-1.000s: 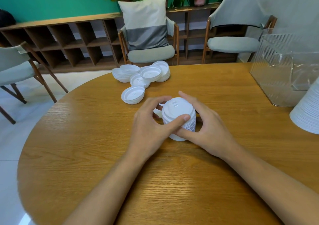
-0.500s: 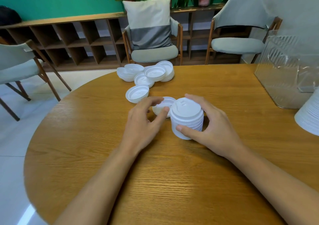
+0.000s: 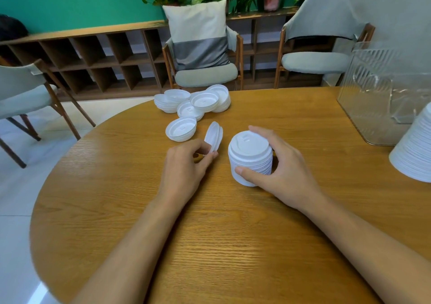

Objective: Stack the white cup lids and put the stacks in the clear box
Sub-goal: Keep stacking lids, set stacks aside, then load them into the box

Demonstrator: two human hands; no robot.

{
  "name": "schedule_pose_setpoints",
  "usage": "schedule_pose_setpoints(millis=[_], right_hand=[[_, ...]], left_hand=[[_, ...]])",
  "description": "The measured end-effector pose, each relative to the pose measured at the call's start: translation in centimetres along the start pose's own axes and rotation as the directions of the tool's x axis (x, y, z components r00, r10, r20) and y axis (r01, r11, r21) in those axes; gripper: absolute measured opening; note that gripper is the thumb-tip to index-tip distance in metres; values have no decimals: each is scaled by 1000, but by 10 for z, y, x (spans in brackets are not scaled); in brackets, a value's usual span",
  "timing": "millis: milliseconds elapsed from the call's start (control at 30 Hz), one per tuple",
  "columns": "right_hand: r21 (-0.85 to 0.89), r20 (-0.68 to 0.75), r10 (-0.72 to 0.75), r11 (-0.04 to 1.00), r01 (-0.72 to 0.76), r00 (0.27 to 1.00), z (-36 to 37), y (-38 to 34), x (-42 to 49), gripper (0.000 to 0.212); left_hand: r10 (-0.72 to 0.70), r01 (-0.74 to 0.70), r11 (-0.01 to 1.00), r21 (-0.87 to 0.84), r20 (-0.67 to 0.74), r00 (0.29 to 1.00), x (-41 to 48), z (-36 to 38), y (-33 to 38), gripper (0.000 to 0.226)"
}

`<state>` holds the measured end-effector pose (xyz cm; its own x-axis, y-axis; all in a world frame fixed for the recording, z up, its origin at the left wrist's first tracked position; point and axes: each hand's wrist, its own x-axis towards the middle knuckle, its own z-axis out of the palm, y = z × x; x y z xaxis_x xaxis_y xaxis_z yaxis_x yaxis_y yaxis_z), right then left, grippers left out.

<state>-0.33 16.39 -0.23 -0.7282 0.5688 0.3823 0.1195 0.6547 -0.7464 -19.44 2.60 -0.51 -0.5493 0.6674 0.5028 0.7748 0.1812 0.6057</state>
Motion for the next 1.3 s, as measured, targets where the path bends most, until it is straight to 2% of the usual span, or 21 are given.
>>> schedule_pose_setpoints(millis=[200,300,400,500,600,667,800,933,1033,1133,1233,1300], right_hand=[[8,11,11,1000,-11,1000,0,-1,0,83],[10,6,10,1000,-10,1000,0,-2,0,83],[13,-28,-5,1000,6,1000,1,-4,-1,80],[21,-28,-7,1000,8,1000,3,-5,-1,79],[38,-27,-7,999,8,1000,3,-6,0,84],[44,-22,-14,999,15,1000,3,-6,0,89],[60,-14,-27,998,28,1000,2,-8,1,94],[44,0,-35,998,35,999,2,-7,1,91],[37,-7,-44,998,44,999,2,-6,0,86],[61,-9,-45,997,46,999,2,-6,0,84],[76,7,-44,996,43,999,2,-7,0,84],[88,15,-45,995,43,999,3,-8,-1,86]], left_hand=[[-159,145,952,-268,-34,987,1,-7,14,16],[-194,169,873,-457,-7,981,2,-10,24,34],[-228,184,766,-616,8,974,1,-16,32,55],[-273,224,630,-743,58,960,3,-21,36,56],[-263,295,500,-814,182,948,3,-20,37,52],[-200,304,549,-778,231,952,0,-18,39,46],[-144,222,747,-626,174,974,-3,-14,40,39],[-105,186,842,-507,184,977,-7,-10,39,35],[-32,99,923,-372,183,983,-9,-5,34,39],[-22,66,947,-316,141,990,-7,-5,32,47],[-22,116,886,-448,211,977,-6,-6,35,63],[-10,129,850,-510,228,974,-6,-6,38,64]])
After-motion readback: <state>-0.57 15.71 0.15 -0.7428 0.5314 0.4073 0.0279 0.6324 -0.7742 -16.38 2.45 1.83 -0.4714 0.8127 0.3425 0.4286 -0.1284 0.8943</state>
